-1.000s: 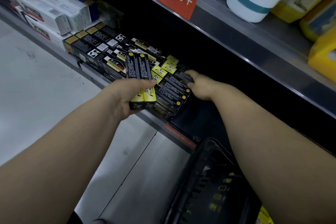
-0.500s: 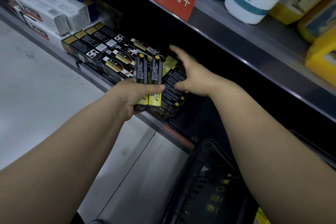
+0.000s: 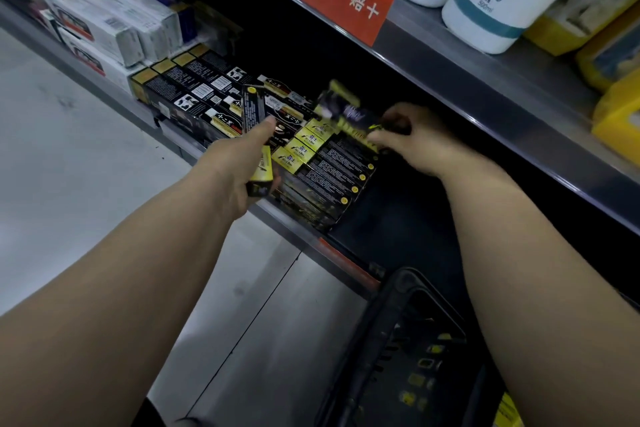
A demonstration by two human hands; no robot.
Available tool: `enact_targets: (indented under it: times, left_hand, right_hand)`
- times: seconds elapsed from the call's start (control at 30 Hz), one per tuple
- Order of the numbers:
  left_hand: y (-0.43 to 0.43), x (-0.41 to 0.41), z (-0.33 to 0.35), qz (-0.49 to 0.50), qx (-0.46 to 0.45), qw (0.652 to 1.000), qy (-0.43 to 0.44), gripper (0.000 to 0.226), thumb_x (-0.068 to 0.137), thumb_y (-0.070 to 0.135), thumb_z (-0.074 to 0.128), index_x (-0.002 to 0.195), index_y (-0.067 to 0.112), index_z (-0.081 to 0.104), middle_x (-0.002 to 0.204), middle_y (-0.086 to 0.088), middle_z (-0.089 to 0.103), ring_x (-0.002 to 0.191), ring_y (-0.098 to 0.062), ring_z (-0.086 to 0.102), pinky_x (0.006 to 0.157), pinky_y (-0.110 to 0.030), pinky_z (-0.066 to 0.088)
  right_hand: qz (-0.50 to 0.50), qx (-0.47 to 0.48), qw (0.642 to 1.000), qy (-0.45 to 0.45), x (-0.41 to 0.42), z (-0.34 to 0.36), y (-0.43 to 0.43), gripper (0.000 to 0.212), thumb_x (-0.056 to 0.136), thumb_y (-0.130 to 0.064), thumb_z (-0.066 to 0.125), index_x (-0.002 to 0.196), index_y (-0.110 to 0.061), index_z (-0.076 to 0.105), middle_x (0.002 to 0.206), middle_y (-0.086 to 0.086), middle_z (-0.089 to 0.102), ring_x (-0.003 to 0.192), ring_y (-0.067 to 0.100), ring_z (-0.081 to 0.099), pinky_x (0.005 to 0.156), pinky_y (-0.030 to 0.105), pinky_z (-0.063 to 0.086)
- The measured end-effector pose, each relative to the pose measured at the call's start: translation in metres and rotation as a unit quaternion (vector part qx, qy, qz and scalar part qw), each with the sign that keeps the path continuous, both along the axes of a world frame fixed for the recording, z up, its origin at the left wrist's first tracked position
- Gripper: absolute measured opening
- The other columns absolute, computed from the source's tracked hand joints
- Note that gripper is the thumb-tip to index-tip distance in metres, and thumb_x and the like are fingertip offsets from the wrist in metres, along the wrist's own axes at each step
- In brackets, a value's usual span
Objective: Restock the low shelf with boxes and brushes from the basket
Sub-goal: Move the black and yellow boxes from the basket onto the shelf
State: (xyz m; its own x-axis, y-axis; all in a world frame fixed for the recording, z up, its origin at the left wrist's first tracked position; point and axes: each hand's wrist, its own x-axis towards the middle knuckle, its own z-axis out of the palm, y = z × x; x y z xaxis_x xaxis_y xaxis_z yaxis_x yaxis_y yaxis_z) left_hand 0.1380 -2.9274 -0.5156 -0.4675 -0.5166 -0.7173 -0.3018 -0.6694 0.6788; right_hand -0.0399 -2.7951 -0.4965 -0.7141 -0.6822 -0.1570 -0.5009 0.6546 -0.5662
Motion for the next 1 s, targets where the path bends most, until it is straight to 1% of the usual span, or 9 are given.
enact_targets:
  times: [0.2, 0.3, 0.43, 0.53, 0.6, 0.73, 0.8, 0.9, 1.0]
  left_hand:
    - [0.012, -0.005, 0.002, -0.048, -0.027, 0.998, -0.018, 0.059, 0.08, 0.045, 0.069, 0.121, 0.005, 0.056, 0.09, -0.007, 0.056, 0.054, -0.015, 0.054, 0.05, -0.025, 0.055]
    - [0.016, -0.006, -0.001, -0.091, -0.049, 0.994, -0.02, 0.07, 0.077, 0.047, 0.07, 0.131, 0.007, 0.05, 0.131, -0.014, 0.055, 0.086, -0.026, 0.065, 0.059, -0.031, 0.054]
    - [0.02, -0.004, 0.0, -0.108, -0.069, 0.992, -0.016, 0.073, 0.076, 0.047, 0.071, 0.134, 0.012, 0.044, 0.136, -0.018, 0.051, 0.114, -0.032, 0.057, 0.082, -0.042, 0.054]
    - [0.022, -0.004, 0.004, -0.085, -0.067, 0.994, 0.001, 0.063, 0.081, 0.04, 0.069, 0.131, 0.011, 0.045, 0.119, -0.005, 0.055, 0.063, -0.009, 0.064, 0.04, -0.02, 0.049]
    - [0.022, -0.004, 0.005, -0.087, -0.083, 0.993, -0.014, 0.06, 0.083, 0.036, 0.068, 0.135, 0.015, 0.044, 0.115, -0.001, 0.05, 0.067, -0.004, 0.056, 0.031, -0.015, 0.042]
    - [0.022, -0.004, 0.001, -0.109, -0.105, 0.988, -0.039, 0.058, 0.081, 0.026, 0.072, 0.131, 0.008, 0.049, 0.138, -0.01, 0.047, 0.117, -0.025, 0.049, 0.084, -0.035, 0.051]
    - [0.021, -0.004, 0.0, -0.121, -0.107, 0.986, -0.043, 0.056, 0.079, 0.025, 0.074, 0.126, 0.003, 0.052, 0.136, -0.013, 0.049, 0.122, -0.034, 0.05, 0.082, -0.036, 0.049]
    - [0.021, -0.004, 0.0, -0.139, -0.124, 0.982, -0.025, 0.055, 0.077, 0.026, 0.076, 0.124, 0.007, 0.055, 0.117, -0.006, 0.056, 0.097, -0.021, 0.058, 0.07, -0.029, 0.047]
    - [0.021, -0.007, 0.0, -0.123, -0.126, 0.984, 0.002, 0.052, 0.074, 0.028, 0.078, 0.118, 0.007, 0.059, 0.098, -0.001, 0.061, 0.092, -0.016, 0.058, 0.074, -0.027, 0.05]
  right_hand:
    - [-0.128, 0.118, 0.985, 0.015, -0.012, -0.025, -0.008, 0.032, 0.098, -0.018, 0.046, 0.128, -0.007, 0.049, 0.124, 0.015, 0.056, 0.11, 0.03, 0.054, 0.074, 0.025, 0.035]
    - [-0.063, 0.186, 0.98, 0.033, -0.005, -0.038, -0.011, 0.028, 0.097, -0.012, 0.045, 0.124, -0.01, 0.051, 0.12, 0.015, 0.058, 0.105, 0.031, 0.056, 0.076, 0.028, 0.038]
    - [-0.021, 0.205, 0.978, 0.019, 0.001, -0.047, -0.014, 0.039, 0.096, -0.002, 0.04, 0.133, -0.012, 0.045, 0.126, 0.013, 0.055, 0.111, 0.03, 0.054, 0.085, 0.028, 0.043]
    - [-0.012, 0.212, 0.977, -0.005, 0.0, -0.046, -0.011, 0.051, 0.096, 0.0, 0.038, 0.144, -0.016, 0.033, 0.138, 0.011, 0.047, 0.12, 0.029, 0.049, 0.096, 0.031, 0.042]
    - [-0.003, 0.222, 0.975, -0.027, 0.0, -0.046, -0.009, 0.059, 0.096, 0.0, 0.037, 0.149, -0.021, 0.022, 0.143, 0.01, 0.041, 0.125, 0.029, 0.046, 0.102, 0.031, 0.041]
    - [0.028, 0.241, 0.97, -0.011, 0.005, -0.038, -0.012, 0.074, 0.09, 0.003, 0.046, 0.15, -0.025, 0.012, 0.149, 0.011, 0.029, 0.13, 0.029, 0.039, 0.107, 0.038, 0.039]
    - [0.065, 0.172, 0.983, -0.019, 0.012, -0.025, -0.017, 0.088, 0.085, 0.0, 0.058, 0.15, -0.031, 0.008, 0.155, 0.009, 0.015, 0.137, 0.028, 0.028, 0.108, 0.035, 0.036]
    - [0.178, 0.055, 0.982, -0.011, 0.031, -0.003, -0.024, 0.087, 0.075, -0.008, 0.074, 0.143, -0.038, 0.029, 0.154, 0.004, 0.016, 0.14, 0.022, 0.019, 0.107, 0.029, 0.028]
    - [0.211, 0.024, 0.977, -0.018, 0.035, 0.003, -0.024, 0.045, 0.073, -0.015, 0.079, 0.114, -0.025, 0.063, 0.119, -0.004, 0.054, 0.113, 0.011, 0.049, 0.092, 0.016, 0.038]
